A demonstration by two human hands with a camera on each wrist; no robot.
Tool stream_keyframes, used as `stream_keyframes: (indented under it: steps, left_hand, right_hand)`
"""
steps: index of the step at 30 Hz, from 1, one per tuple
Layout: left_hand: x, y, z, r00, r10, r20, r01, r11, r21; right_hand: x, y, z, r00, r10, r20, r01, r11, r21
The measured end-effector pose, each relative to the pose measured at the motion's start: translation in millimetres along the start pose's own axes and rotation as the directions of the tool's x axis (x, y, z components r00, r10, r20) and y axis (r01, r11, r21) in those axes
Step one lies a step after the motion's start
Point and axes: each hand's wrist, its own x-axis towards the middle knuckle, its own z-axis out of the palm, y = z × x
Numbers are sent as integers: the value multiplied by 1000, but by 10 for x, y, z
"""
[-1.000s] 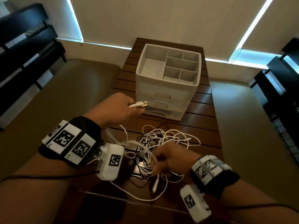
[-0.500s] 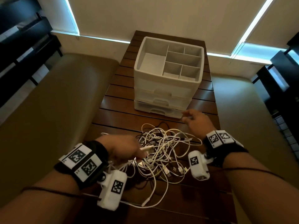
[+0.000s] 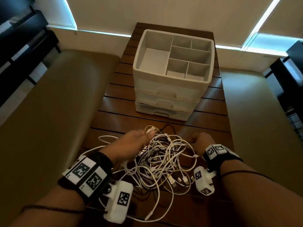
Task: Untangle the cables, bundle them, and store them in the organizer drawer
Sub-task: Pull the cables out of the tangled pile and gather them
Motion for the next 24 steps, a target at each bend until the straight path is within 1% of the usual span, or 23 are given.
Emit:
stream_keyframes:
  steps: [1, 2, 3, 4, 5, 6, 8, 9, 10, 12, 13, 14, 15, 17, 19, 22, 24]
  left_hand:
    - [12, -3, -8, 1000, 12, -8, -12, 1000, 4]
    - [27, -9, -21, 1000, 25, -18, -25, 1000, 10]
    - [41, -10, -37, 999, 43, -33, -42, 999, 10]
    - [56, -14, -47, 997, 57, -47, -58, 998, -11]
    - [64, -13, -57, 996, 66, -54, -69, 996, -51]
    - [65, -5, -58, 995, 81, -59, -86, 993, -86]
    - [61, 26, -51, 989, 134, -67, -140, 985, -103]
    - [60, 48, -46, 985, 158, -74, -165, 980, -107]
    - [54, 76, -43, 981, 176, -81, -186, 974, -129]
    - [15, 143, -34, 975, 207, -83, -220, 954, -203]
    - [-13, 187, -27, 972, 220, -81, -233, 940, -249]
    - [-36, 228, -9, 972, 221, -79, -234, 924, -302]
    - [-63, 270, 12, 973, 215, -79, -229, 904, -362]
    - [-118, 311, 40, 971, 220, -91, -237, 859, -454]
    - [-158, 307, 57, 968, 225, -113, -251, 846, -470]
    - [-190, 250, 92, 971, 212, -107, -238, 860, -452]
    - [-210, 230, 113, 973, 204, -109, -231, 850, -473]
  right_hand:
    - [-2, -17, -3, 1000, -13, -18, 13, 1000, 10]
    - [-12, -31, -28, 999, -30, -39, 33, 998, 58]
    - [-49, -53, -79, 996, -55, -66, 66, 984, 167]
    - [-93, -80, -148, 992, -72, -104, 101, 945, 311]
    - [-159, -121, -235, 983, -90, -158, 153, 880, 449]
    - [-249, -169, -343, 971, -115, -212, 213, 819, 533]
    - [-464, -310, -564, 941, -192, -279, 327, 726, 605]
    - [-574, -397, -656, 928, -232, -291, 370, 662, 652]
    - [-677, -477, -730, 919, -257, -298, 393, 575, 717]
    - [-857, -623, -837, 914, -280, -295, 387, 373, 843]
    - [-939, -701, -874, 915, -283, -288, 368, 292, 883]
    - [-984, -761, -879, 920, -283, -271, 341, 238, 910]
    - [-1020, -814, -869, 927, -284, -246, 308, 202, 930]
    - [-1086, -912, -816, 941, -274, -199, 252, 177, 951]
    - [-1147, -990, -734, 952, -243, -184, 232, 187, 955]
    - [-1231, -1069, -638, 957, -179, -228, 269, 261, 927]
    - [-1267, -1120, -585, 952, -132, -277, 305, 320, 897]
